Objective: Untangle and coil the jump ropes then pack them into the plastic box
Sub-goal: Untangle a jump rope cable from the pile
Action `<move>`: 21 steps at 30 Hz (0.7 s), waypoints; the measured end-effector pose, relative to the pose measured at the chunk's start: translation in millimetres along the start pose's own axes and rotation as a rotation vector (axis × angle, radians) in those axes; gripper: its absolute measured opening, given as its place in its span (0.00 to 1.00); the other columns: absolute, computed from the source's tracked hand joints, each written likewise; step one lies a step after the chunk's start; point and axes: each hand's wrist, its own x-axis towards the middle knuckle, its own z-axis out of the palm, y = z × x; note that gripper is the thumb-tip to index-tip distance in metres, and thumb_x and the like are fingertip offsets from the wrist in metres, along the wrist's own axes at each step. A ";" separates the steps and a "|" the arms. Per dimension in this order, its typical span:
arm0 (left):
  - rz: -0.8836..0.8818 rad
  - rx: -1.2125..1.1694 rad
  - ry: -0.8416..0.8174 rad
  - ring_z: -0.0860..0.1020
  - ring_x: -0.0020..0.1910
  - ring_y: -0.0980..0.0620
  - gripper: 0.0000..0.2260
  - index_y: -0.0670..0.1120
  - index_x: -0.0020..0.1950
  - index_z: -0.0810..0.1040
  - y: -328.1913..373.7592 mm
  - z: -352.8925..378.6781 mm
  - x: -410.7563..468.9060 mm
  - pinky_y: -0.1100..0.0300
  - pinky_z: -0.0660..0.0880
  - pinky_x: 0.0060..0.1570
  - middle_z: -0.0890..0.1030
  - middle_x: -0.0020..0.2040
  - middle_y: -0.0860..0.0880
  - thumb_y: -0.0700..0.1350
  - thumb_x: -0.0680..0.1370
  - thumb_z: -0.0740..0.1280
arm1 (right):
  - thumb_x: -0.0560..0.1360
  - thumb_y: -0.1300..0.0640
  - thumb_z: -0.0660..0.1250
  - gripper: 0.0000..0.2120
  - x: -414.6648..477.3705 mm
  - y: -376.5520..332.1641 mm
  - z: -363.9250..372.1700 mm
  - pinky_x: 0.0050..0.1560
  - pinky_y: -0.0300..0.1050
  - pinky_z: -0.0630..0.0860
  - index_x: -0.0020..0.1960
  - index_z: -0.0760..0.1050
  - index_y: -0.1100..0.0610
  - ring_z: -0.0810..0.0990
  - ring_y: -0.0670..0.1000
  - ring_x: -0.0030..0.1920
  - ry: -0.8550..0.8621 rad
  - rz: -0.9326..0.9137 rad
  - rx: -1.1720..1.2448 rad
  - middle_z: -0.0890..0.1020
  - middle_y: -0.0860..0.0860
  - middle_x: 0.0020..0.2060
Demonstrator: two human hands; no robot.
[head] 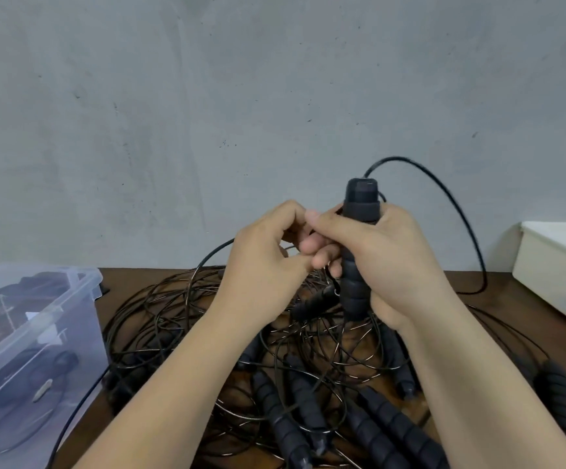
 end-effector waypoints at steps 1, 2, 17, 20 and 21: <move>-0.023 -0.011 -0.034 0.71 0.29 0.62 0.06 0.52 0.43 0.76 0.1 0.2 -0.4 0.68 0.64 0.32 0.79 0.39 0.55 0.42 0.74 0.70 | 0.80 0.58 0.74 0.10 -0.3 -1.1 -2.5 0.31 0.43 0.74 0.48 0.82 0.66 0.82 0.52 0.32 -0.009 -0.039 -0.106 0.88 0.59 0.38; -0.036 -0.008 -0.069 0.71 0.29 0.63 0.04 0.52 0.43 0.75 -0.3 0.7 -0.7 0.69 0.64 0.32 0.78 0.37 0.57 0.44 0.74 0.68 | 0.80 0.57 0.75 0.10 -0.7 -2.4 -5.2 0.32 0.44 0.75 0.48 0.82 0.66 0.83 0.52 0.32 -0.016 -0.068 -0.188 0.88 0.58 0.37; -0.012 0.296 -0.368 0.72 0.33 0.60 0.05 0.54 0.46 0.81 -1.2 -25.5 5.0 0.63 0.65 0.37 0.79 0.40 0.59 0.52 0.81 0.73 | 0.80 0.58 0.75 0.07 -4.9 -31.7 -44.5 0.32 0.39 0.75 0.45 0.80 0.60 0.80 0.48 0.31 0.287 -0.194 0.044 0.86 0.55 0.35; -0.051 0.373 -0.345 0.76 0.44 0.61 0.06 0.57 0.46 0.83 -6.6 -32.8 8.4 0.66 0.67 0.41 0.81 0.49 0.57 0.54 0.81 0.71 | 0.81 0.57 0.74 0.07 -2.5 -32.1 -50.3 0.33 0.39 0.75 0.47 0.80 0.60 0.80 0.48 0.33 0.333 -0.177 0.170 0.86 0.53 0.36; -0.066 0.368 -0.320 0.76 0.45 0.61 0.07 0.58 0.46 0.83 -7.2 -34.4 9.1 0.66 0.67 0.41 0.81 0.49 0.57 0.56 0.82 0.70 | 0.81 0.56 0.74 0.07 -0.9 -29.7 -49.4 0.33 0.39 0.75 0.49 0.80 0.60 0.81 0.47 0.34 0.331 -0.155 0.201 0.86 0.53 0.37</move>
